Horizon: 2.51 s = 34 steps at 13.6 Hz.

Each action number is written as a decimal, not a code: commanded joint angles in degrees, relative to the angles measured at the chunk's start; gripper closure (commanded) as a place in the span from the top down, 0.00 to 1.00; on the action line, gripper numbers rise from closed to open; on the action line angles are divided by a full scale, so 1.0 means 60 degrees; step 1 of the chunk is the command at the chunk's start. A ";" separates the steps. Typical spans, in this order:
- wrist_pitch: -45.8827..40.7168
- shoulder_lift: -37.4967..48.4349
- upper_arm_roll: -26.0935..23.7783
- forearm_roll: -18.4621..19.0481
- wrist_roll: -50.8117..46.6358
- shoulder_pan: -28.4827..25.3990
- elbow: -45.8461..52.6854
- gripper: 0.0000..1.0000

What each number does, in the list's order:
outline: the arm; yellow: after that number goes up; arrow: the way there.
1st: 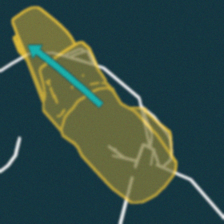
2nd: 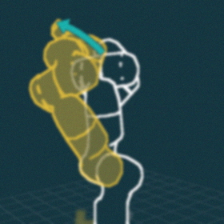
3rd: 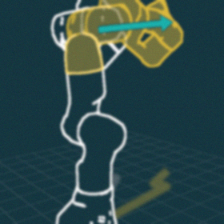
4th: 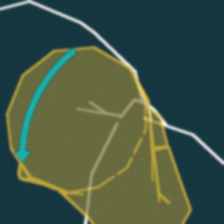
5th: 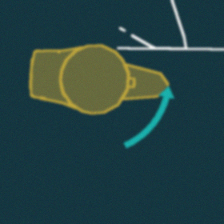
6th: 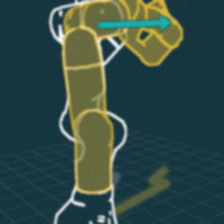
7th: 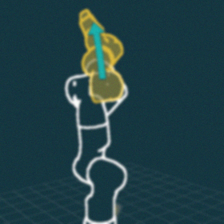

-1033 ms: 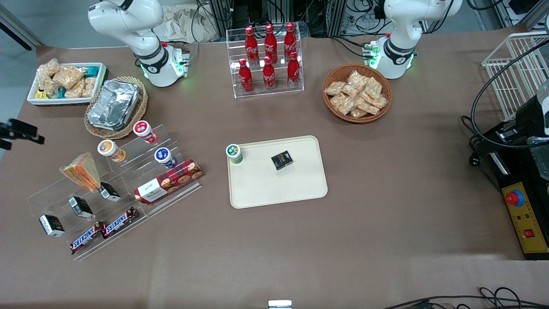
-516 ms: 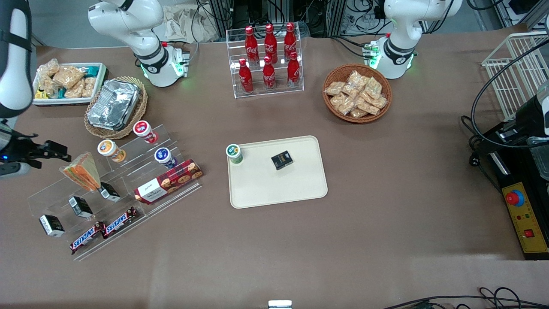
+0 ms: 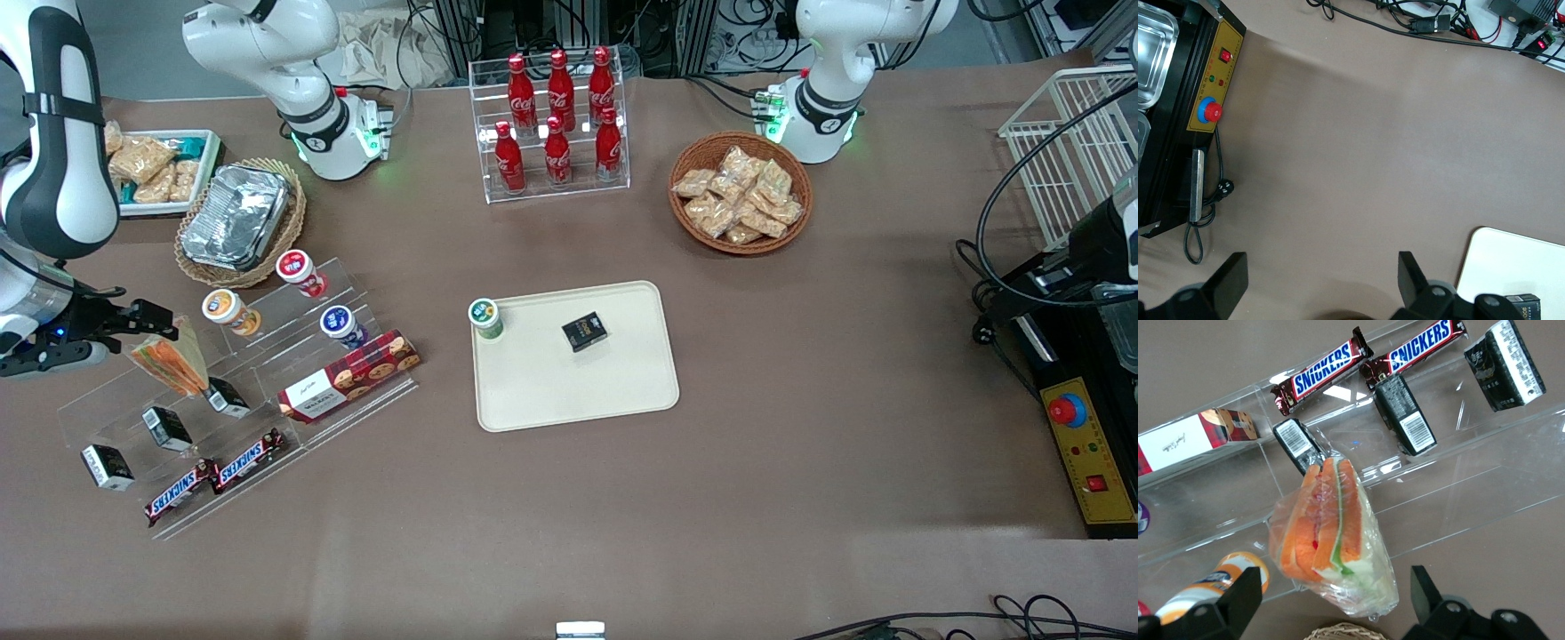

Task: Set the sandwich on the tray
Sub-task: 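Close the right gripper on the bagged sandwich's wrapper, then lift the sandwich and carry it over the cream tray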

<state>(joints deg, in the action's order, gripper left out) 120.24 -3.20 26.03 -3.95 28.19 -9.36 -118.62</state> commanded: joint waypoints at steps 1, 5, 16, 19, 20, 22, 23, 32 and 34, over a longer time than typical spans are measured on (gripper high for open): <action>0.0466 -0.0022 -0.0003 -0.0118 0.0150 -0.0037 -0.0211 0.99; 0.1198 -0.0213 -0.0003 -0.0118 0.0267 -0.0037 -0.0591 0.99; 0.0762 -0.0273 -0.0077 -0.0103 0.0558 -0.0298 -0.0476 0.00; 0.0178 0.0108 -0.0091 -0.0059 0.1494 -0.0403 0.0314 0.00; -0.0188 0.0283 -0.0106 -0.0074 0.1817 -0.0417 0.0548 0.00; -0.0702 0.0562 -0.0251 -0.0147 0.2098 -0.0650 0.0900 0.00; -0.0849 0.0752 -0.0310 -0.0147 0.2113 -0.0869 0.0989 0.00; -0.1495 0.1062 -0.0370 -0.0031 0.1952 -0.4616 0.1793 0.00; -0.1510 0.0537 -0.0369 -0.0030 0.1908 -0.5380 0.2451 0.00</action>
<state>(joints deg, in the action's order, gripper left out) 112.60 3.30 23.04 -4.12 39.65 -37.89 -109.03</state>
